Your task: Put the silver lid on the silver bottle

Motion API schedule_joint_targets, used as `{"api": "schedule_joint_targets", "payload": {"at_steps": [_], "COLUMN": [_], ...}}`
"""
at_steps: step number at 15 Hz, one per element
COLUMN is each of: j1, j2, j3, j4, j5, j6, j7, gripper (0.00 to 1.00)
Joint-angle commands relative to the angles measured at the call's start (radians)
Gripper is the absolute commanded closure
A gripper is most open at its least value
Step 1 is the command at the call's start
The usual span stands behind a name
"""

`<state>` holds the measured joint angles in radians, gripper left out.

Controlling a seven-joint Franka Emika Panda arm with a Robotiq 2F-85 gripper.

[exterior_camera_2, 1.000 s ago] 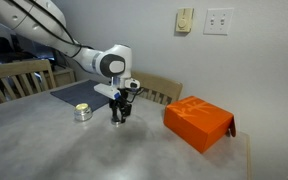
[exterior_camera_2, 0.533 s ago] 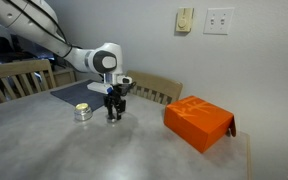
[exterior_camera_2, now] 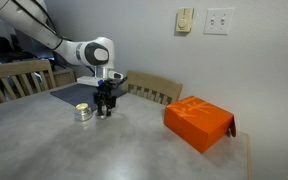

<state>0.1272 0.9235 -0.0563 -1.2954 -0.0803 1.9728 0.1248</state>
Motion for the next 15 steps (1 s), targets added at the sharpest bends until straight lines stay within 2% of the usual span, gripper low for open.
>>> {"api": "schedule_joint_targets", "payload": {"at_steps": [1,2,3,10,15], "j1": [-0.008,-0.008,-0.008,0.058,0.150], "j2": [0.001,0.001,0.001,-0.073,-0.164], "j3": [0.010,0.010,0.010,0.015,-0.021], "j4": [0.001,-0.001,-0.002,-0.099,-0.194], "j5": [-0.009,-0.009,-0.009,-0.043,-0.155], "j6": [-0.003,-0.003,-0.003,0.144,0.283], "j7": [0.004,0.004,0.004,0.027,0.122], "gripper": [0.31,0.31,0.56,0.56,0.56]}}
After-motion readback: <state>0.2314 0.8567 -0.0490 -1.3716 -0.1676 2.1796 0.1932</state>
